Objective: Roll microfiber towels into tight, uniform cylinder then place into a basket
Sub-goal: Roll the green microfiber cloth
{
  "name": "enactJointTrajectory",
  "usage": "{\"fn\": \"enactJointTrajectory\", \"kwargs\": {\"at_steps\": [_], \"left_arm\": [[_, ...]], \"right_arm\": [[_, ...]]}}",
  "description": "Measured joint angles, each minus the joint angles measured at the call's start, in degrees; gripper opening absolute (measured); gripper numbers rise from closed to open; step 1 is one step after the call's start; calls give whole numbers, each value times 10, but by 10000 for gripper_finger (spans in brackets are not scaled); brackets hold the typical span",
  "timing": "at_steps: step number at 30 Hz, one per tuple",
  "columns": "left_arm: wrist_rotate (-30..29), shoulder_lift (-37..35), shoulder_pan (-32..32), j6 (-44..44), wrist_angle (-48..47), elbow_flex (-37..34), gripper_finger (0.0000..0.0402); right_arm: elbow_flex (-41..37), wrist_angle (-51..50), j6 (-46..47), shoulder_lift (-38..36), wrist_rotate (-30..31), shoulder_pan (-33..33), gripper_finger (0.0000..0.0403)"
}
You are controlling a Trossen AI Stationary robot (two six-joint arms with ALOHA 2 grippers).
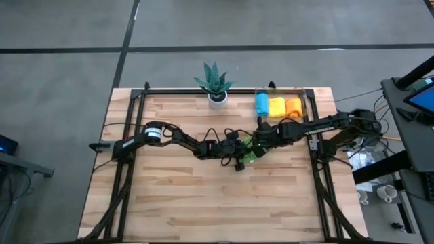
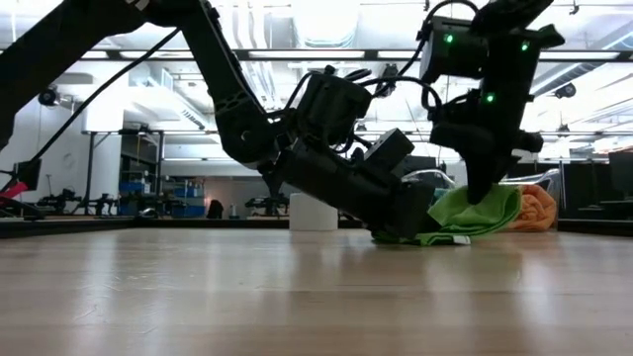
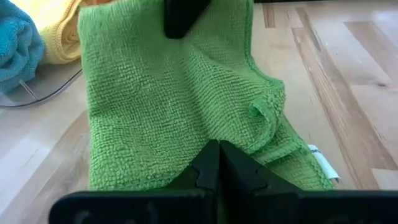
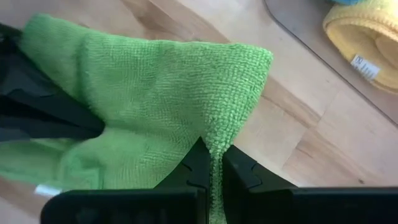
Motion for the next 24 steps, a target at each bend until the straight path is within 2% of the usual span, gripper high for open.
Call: {"fn": "enactJointTrajectory", "kwargs": {"at_steps": [10, 18, 24], "left_arm": [[0, 0, 0, 0, 2, 0, 0], [0, -19, -1, 31, -6, -9, 0], [-18, -27, -8, 32, 40, -28, 0]], "right_arm": [[29, 15, -22, 54, 6, 5, 11], [42, 16, -29, 64, 7, 10, 11], [39, 16, -29, 64, 8, 10, 11]]}}
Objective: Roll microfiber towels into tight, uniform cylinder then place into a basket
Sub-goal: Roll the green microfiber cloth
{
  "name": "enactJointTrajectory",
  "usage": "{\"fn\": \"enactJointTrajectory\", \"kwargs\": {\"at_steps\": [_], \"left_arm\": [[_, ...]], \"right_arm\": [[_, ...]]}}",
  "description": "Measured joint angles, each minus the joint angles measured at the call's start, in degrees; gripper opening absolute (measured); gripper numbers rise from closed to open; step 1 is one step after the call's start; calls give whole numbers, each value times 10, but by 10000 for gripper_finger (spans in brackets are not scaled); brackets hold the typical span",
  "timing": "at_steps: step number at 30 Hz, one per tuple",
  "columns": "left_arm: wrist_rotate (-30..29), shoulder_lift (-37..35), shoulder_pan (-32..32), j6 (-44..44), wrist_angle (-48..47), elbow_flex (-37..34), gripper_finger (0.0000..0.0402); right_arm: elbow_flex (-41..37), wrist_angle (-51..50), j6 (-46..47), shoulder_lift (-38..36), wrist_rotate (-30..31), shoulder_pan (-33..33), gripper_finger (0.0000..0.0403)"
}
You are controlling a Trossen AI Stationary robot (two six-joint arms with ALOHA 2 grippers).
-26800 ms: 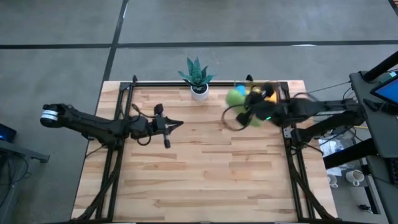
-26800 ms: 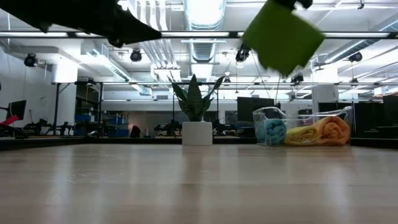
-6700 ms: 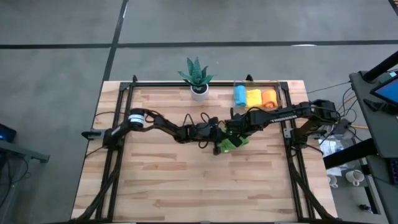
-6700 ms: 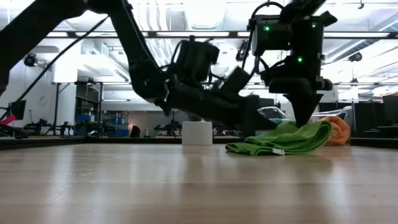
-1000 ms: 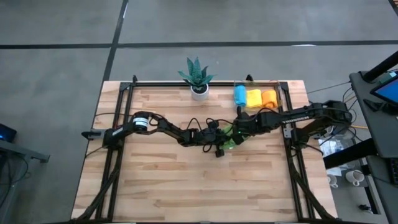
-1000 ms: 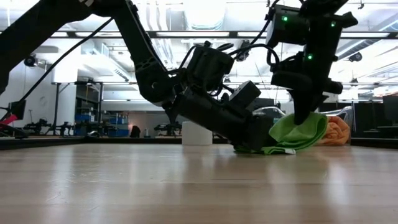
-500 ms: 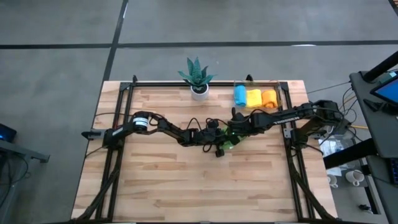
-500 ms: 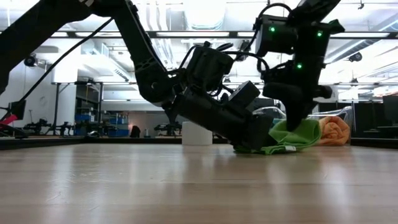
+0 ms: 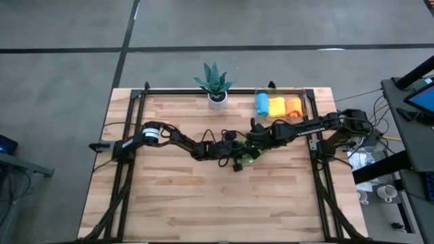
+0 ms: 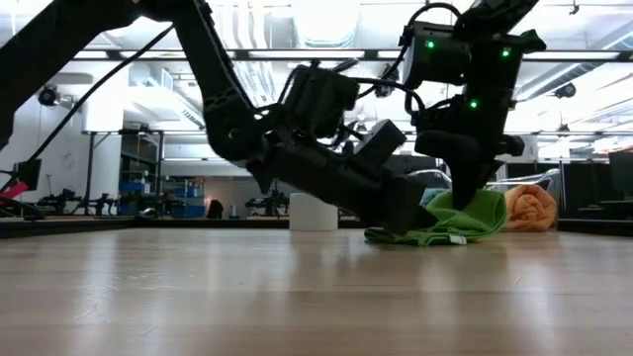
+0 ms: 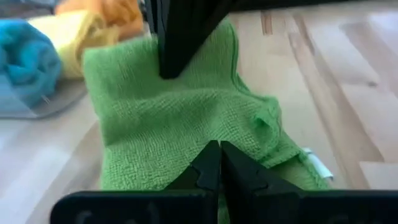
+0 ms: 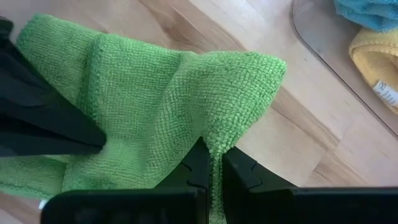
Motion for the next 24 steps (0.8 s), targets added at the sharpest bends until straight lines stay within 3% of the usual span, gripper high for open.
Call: {"fn": "enactJointTrajectory", "kwargs": {"at_steps": [9, 24], "left_arm": [[-39, 0, -14, 28, 208, -70, 0], [-23, 68, 3, -47, 197, -2, 0]], "right_arm": [[0, 4, 1, 0, 0, 0, 11], [-1, 17, 1, 0, 0, 0, 11]]}}
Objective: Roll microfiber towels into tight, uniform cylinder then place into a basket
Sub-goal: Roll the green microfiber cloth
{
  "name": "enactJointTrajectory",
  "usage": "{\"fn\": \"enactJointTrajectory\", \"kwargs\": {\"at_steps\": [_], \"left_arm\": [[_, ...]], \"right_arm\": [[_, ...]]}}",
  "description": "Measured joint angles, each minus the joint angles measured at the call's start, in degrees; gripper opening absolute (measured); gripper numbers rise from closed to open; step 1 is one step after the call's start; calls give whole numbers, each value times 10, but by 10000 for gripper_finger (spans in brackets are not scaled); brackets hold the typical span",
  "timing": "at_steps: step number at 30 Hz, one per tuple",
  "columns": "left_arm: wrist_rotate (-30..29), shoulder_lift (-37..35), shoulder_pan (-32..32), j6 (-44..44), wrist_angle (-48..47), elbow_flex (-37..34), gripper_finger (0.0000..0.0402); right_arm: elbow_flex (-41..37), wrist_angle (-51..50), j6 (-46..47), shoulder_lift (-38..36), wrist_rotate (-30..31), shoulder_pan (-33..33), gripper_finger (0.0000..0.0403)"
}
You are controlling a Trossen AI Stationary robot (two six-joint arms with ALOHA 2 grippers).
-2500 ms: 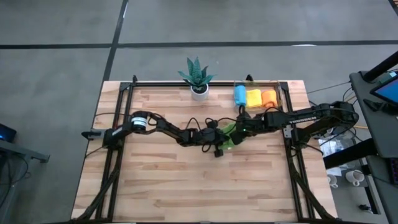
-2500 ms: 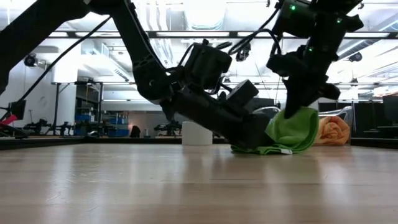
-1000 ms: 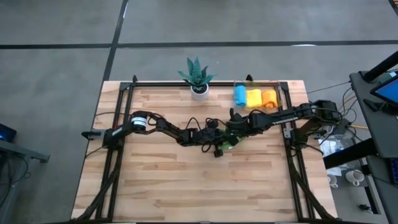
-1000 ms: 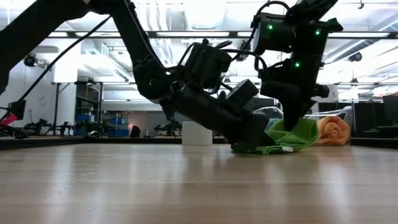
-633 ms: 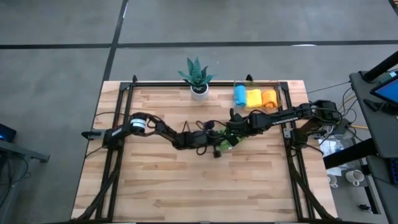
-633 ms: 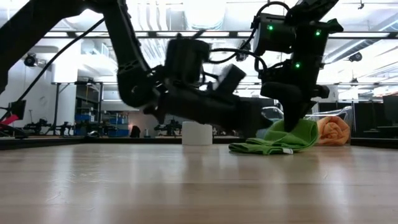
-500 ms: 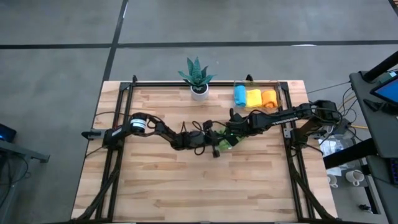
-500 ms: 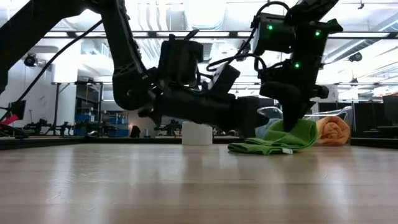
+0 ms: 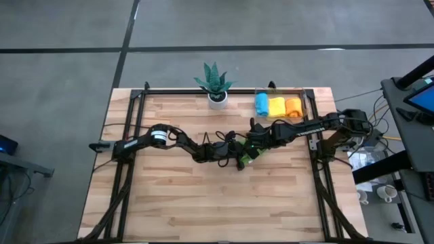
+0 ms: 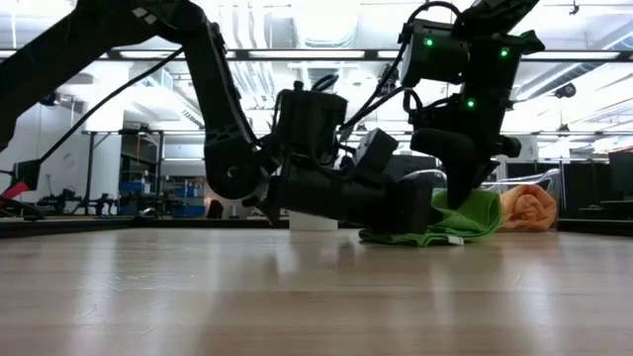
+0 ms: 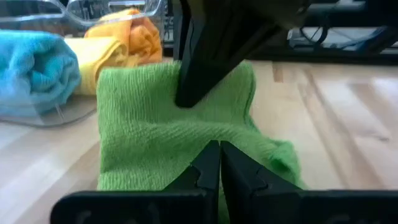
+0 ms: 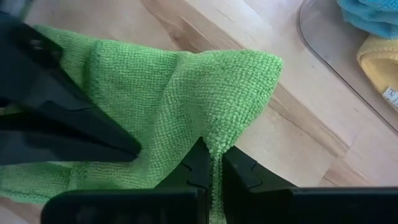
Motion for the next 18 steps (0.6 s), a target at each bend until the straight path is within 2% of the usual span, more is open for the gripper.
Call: {"fn": "enactJointTrajectory", "kwargs": {"at_steps": [18], "left_arm": [[-5, 2, 13, -1, -76, 25, 0]], "right_arm": [[0, 101, 5, 4, -39, 28, 11]]}}
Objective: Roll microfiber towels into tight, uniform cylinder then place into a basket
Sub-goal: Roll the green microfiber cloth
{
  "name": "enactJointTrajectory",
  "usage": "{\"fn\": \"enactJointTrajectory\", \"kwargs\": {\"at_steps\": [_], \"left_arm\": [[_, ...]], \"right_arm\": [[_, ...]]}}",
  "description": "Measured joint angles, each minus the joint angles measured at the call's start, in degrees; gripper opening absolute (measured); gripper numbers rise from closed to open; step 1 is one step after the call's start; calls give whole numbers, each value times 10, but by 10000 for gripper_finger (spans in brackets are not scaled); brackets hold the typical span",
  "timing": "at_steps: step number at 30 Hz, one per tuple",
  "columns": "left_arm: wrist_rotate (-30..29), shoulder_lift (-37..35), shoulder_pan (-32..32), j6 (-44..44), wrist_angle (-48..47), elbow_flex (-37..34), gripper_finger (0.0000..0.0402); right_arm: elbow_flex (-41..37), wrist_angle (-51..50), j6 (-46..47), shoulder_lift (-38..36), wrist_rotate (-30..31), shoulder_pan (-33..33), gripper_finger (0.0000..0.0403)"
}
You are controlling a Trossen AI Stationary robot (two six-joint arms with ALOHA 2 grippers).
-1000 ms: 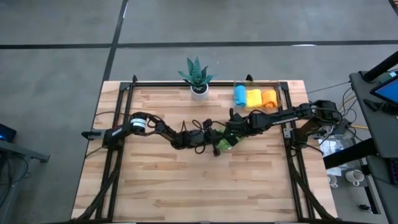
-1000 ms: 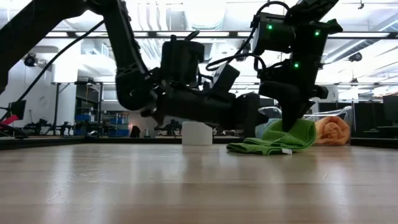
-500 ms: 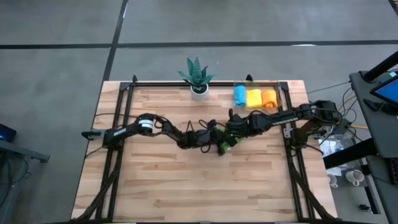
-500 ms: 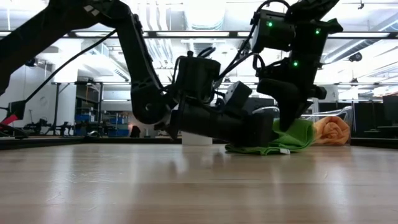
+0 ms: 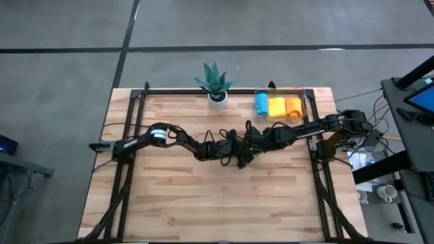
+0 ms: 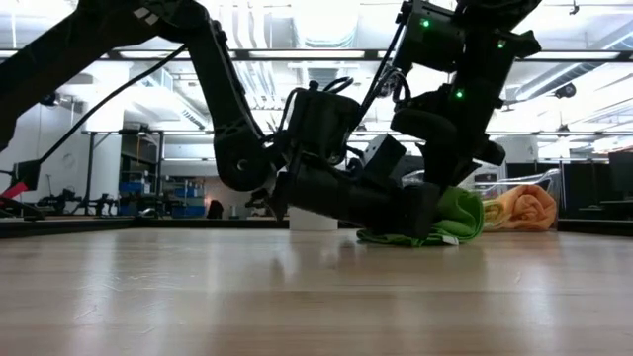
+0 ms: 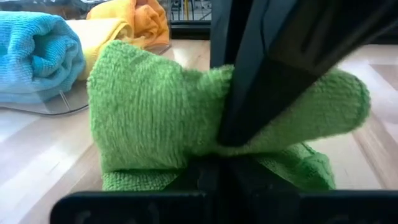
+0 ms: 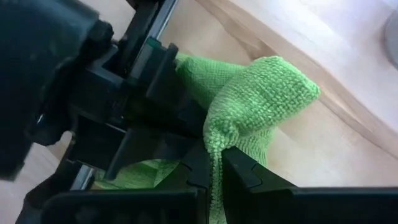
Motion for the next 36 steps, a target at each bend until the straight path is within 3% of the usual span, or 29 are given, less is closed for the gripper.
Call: {"fn": "enactJointTrajectory", "kwargs": {"at_steps": [12, 36], "left_arm": [[0, -22, -4, 16, -29, -12, 0], [3, -102, -8, 17, -174, -31, 0]], "right_arm": [[-1, 22, 0, 8, 3, 0, 11], [-2, 30, -11, 7, 3, 0, 11]]}}
